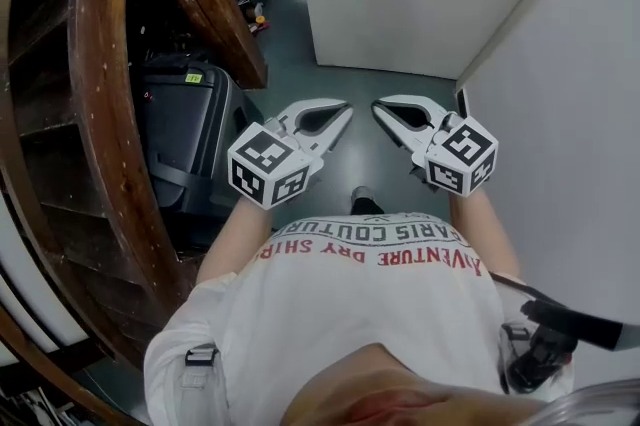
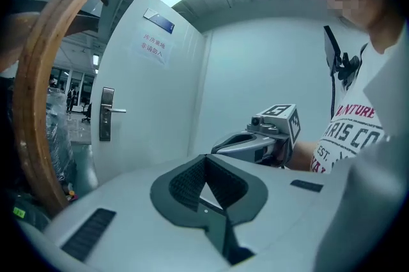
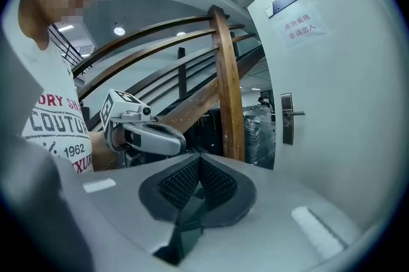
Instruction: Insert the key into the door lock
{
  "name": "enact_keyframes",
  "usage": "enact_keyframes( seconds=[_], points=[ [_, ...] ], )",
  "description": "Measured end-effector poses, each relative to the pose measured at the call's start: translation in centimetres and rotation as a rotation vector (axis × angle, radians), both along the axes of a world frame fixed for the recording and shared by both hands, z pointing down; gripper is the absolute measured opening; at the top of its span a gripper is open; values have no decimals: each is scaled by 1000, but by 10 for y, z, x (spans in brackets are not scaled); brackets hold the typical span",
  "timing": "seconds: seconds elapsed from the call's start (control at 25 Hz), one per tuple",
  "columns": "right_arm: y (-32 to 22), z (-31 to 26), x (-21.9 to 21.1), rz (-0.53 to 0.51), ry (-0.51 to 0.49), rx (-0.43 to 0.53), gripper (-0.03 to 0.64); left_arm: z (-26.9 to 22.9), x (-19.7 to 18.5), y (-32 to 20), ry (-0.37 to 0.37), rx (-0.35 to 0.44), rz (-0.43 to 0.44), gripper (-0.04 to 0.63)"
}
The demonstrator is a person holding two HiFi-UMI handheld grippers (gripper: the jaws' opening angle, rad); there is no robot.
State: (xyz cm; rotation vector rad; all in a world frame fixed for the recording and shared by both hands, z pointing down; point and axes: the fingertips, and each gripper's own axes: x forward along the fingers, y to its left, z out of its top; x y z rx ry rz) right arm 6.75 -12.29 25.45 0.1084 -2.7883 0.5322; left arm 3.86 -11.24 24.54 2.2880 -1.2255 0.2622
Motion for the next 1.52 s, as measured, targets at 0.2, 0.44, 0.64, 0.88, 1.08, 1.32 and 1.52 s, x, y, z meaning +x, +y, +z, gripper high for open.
enact_keyframes(
  seconds=[0.2,0.44,0.64,0.88,1.08,1.32,1.52],
  points=[
    [81,-38,2,7,8,-3,2,-40,3,80,3,-13,13,2],
    [143,-85,14,31,10,1,2,-88,18,146,-13,9,34,2],
    [172,-117,26,28,17,19,2,-118,31,179,-22,21,71,2],
    [186,-144,44,24,8,39,2,-145,48,195,-32,50,44,2],
    [189,-148,51,24,11,39,2,-151,55,199,-30,48,44,2],
    [191,-149,49,21,4,28,2,-153,55,202,-33,42,42,2],
    [192,-151,47,18,4,32,2,-160,56,200,-43,67,47,2]
  ],
)
